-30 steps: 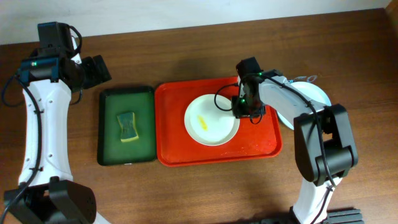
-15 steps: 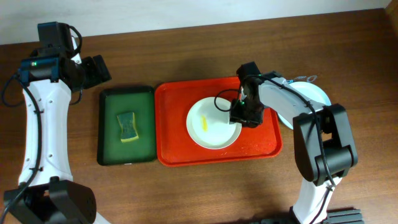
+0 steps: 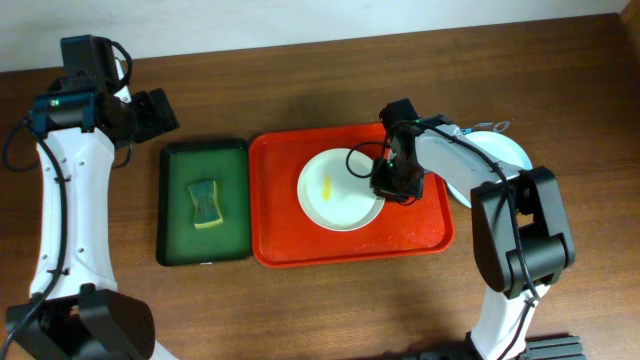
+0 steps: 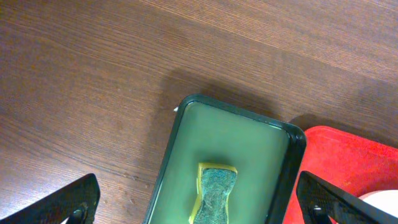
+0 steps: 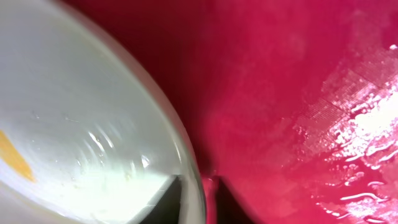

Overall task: Clean dirty plates on tray and stack at the side
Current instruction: 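Hold the cream-white plate's right rim steady with the right gripper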

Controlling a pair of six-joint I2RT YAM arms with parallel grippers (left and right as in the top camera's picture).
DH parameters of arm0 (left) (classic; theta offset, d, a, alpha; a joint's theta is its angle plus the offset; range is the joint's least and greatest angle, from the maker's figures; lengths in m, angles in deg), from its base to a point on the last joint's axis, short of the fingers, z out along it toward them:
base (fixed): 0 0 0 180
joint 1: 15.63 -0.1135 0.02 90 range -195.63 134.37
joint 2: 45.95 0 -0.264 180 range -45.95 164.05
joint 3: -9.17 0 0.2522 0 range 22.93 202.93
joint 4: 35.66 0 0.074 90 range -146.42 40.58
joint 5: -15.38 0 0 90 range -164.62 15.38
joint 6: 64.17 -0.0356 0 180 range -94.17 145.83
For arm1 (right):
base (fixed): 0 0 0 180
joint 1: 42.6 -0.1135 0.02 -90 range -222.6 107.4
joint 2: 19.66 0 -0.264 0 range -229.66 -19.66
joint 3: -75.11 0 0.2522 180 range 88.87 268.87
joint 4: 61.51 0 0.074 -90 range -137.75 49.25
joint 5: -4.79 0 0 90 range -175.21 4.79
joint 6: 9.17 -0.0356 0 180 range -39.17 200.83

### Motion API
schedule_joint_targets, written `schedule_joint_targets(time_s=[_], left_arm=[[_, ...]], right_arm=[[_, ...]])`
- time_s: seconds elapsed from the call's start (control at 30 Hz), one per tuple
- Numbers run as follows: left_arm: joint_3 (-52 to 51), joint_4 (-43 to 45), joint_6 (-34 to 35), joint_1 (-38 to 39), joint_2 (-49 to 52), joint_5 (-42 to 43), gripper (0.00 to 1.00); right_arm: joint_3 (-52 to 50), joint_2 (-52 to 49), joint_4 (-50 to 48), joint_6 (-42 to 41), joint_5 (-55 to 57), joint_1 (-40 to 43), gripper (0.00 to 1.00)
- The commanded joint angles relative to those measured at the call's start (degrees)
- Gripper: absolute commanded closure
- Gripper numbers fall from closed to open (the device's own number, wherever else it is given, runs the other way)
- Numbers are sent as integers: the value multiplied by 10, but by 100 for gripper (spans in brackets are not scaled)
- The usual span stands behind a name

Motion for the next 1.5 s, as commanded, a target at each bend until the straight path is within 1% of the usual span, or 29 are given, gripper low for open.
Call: schedule_joint_targets(time_s=[0.0,0.03,0.13,0.2,0.23,0.27,0.33,0.37,0.4,0.43,0.47,0.53,0.6,0.7,0.77,0.83,0.93,1.0,1.03,1.07,1.47], left_arm=[[4,1,3,0,-4,-2,1],[4,1,3,0,-4,-2,1],[4,1,3,0,-4,-2,1],[4,1,3,0,-4,-2,1],[4,1,3,0,-4,-2,1],[4,1,3,0,-4,-2,1],[4,1,3,0,-4,-2,1],[4,1,3,0,-4,-2,1],[4,1,3,0,-4,-2,1],[4,1,3,0,-4,-2,1],[4,1,3,0,-4,-2,1],[4,1,3,0,-4,-2,1],[4,1,3,0,-4,-2,1],[4,1,3,0,-4,-2,1],[4,1,3,0,-4,-2,1],[4,1,3,0,-4,-2,1],[4,1,3,0,-4,-2,1],[4,1,3,0,-4,-2,1],[4,1,3,0,-4,-2,1],[4,1,3,0,-4,-2,1],[4,1,3,0,-4,-2,1]], right_arm=[[20,-4,13,17,-3,9,62],[34,-4,28,33,-3,14,57],[73,-4,69,68,-6,20,50],[119,-3,125,83,-6,20,46],[134,-3,139,83,-6,20,30],[143,-3,142,83,-8,20,1],[144,-3,135,98,-8,21,1],[143,-3,140,110,-5,22,24],[142,-3,143,111,-5,22,44],[137,-3,143,111,1,22,61],[132,-3,143,111,8,22,59],[120,-3,141,111,29,22,51],[99,-3,120,110,28,22,51],[50,-3,64,111,28,18,52],[28,-3,35,110,28,18,59],[19,-3,19,110,26,18,62],[7,-3,-1,106,26,18,84],[7,-3,-2,96,26,18,85],[7,-3,-2,95,26,18,93],[7,-3,-2,95,26,18,96],[7,-3,37,76,-7,18,96]])
